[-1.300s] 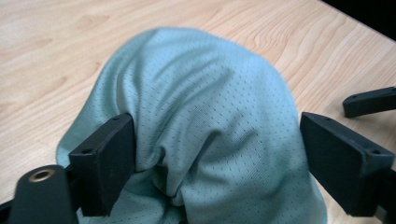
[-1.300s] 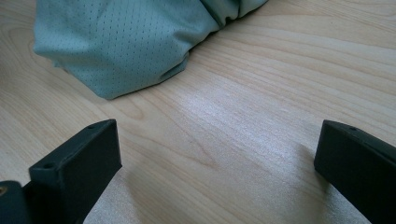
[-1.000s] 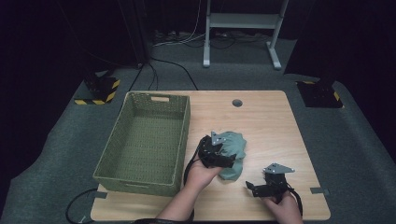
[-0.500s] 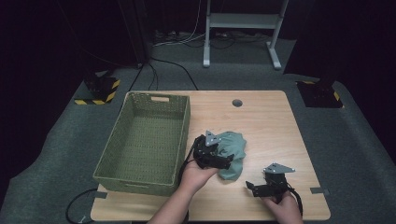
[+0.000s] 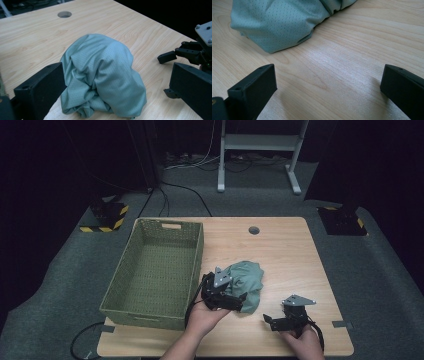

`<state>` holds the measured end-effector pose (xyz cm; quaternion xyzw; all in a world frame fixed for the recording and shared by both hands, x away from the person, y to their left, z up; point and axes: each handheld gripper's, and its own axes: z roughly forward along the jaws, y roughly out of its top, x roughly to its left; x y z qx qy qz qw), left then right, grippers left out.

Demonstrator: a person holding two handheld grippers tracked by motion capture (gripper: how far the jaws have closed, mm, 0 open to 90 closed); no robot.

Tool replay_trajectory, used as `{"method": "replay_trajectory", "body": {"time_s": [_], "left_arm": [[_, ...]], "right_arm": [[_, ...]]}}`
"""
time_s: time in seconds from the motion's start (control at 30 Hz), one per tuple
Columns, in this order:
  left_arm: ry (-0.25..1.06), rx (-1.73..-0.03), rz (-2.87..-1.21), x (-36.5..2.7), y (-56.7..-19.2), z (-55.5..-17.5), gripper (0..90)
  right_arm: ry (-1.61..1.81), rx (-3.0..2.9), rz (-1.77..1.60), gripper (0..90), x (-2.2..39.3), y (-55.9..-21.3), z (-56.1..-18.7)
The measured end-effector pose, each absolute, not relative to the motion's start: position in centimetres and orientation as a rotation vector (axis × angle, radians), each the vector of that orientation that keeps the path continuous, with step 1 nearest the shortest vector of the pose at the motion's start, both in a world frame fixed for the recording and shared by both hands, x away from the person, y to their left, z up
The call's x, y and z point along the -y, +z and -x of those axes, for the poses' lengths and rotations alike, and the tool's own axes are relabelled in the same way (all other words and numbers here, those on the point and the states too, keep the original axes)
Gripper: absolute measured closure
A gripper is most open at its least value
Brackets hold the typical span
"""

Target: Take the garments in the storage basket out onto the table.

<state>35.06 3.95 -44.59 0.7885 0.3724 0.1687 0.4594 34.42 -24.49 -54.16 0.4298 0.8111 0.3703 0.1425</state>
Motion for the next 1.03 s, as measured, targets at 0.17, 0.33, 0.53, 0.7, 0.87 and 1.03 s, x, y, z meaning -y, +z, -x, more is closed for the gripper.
{"method": "replay_trajectory", "body": {"time_s": [0.17,0.33,0.53,0.7,0.87,1.03], "left_arm": [[0.415,-0.886,-1.956,-3.7,-45.4,-33.5,0.4],[0.345,-0.879,-1.948,-4.1,-46.7,-32.4,0.4],[0.317,-0.867,-2.01,-4.5,-49.0,-31.3,0.4],[0.34,-0.847,-2.08,-4.7,-51.6,-30.7,0.6],[0.335,-0.849,-2.146,-4.7,-53.9,-30.7,0.6],[0.338,-0.818,-2.143,-4.5,-53.8,-30.8,0.4]], "right_arm": [[1.077,-2.34,-1.248,0.2,24.5,-54.2,-34.4],[1.067,-2.34,-1.239,0.2,24.5,-54.2,-34.4],[1.058,-2.338,-1.237,0.3,24.4,-54.2,-34.4],[1.064,-2.336,-1.241,0.2,24.4,-54.2,-34.3],[1.064,-2.335,-1.242,0.3,24.4,-54.2,-34.3],[1.068,-2.335,-1.245,0.2,24.5,-54.2,-34.3]]}}
